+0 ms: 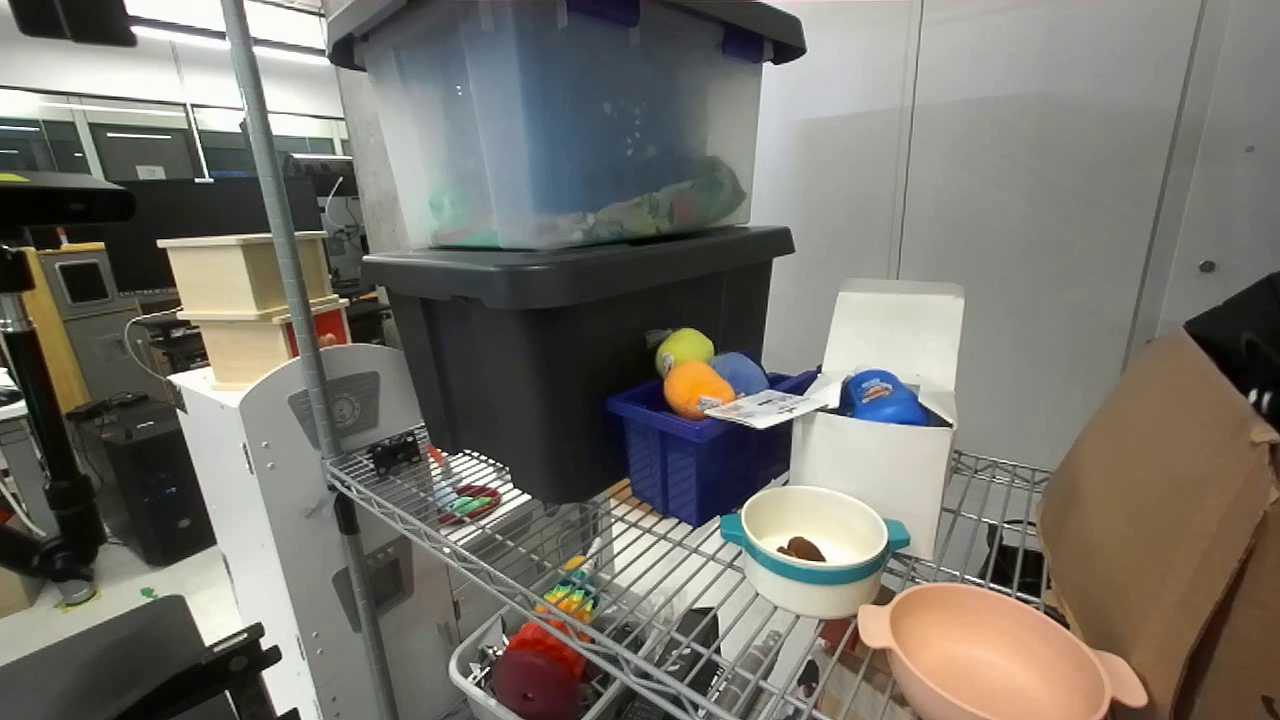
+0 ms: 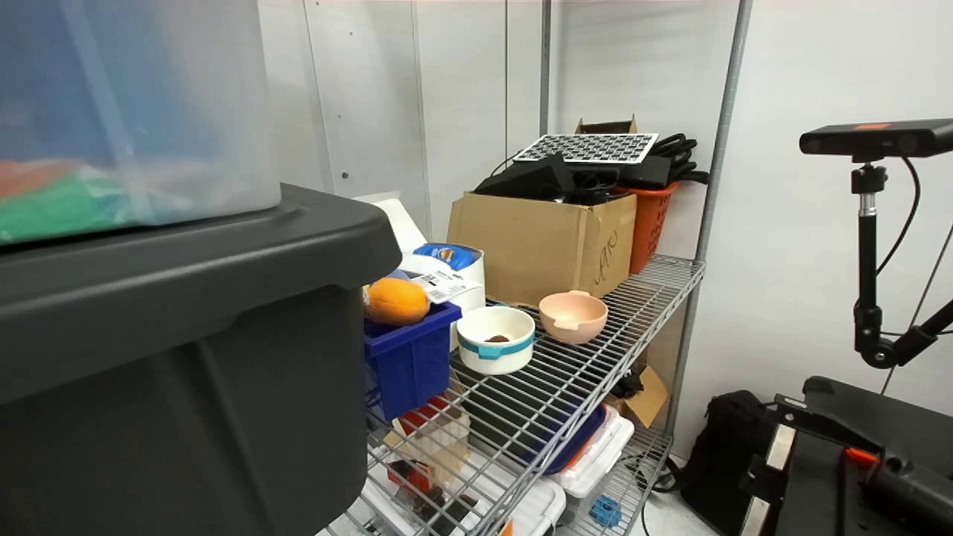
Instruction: Put the sponges in the bowl
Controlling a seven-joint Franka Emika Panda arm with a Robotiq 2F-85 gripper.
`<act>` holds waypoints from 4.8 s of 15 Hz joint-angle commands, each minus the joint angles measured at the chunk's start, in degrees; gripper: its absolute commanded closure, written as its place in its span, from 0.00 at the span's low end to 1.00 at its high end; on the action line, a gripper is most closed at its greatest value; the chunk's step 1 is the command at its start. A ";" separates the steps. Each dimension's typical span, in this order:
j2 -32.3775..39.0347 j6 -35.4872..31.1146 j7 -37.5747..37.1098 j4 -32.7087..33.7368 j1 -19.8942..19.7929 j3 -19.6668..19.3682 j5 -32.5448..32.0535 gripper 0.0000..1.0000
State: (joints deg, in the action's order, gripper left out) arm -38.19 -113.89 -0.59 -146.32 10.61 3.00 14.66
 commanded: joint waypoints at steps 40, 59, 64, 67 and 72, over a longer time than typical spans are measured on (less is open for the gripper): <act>39.34 -42.60 -6.24 7.16 -14.15 -3.36 -29.23 0.00; 54.58 -42.70 -9.33 18.52 -10.74 -9.41 -31.59 0.00; 53.93 -38.93 -5.95 18.47 -11.83 -7.37 -26.07 0.00; 54.22 -36.58 -4.19 19.16 -11.98 -7.21 -23.71 0.00; 54.36 -35.82 -3.94 19.65 -12.05 -7.70 -23.55 0.00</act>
State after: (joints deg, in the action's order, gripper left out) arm 16.19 -152.10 -6.58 -127.95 -0.91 -5.10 -10.71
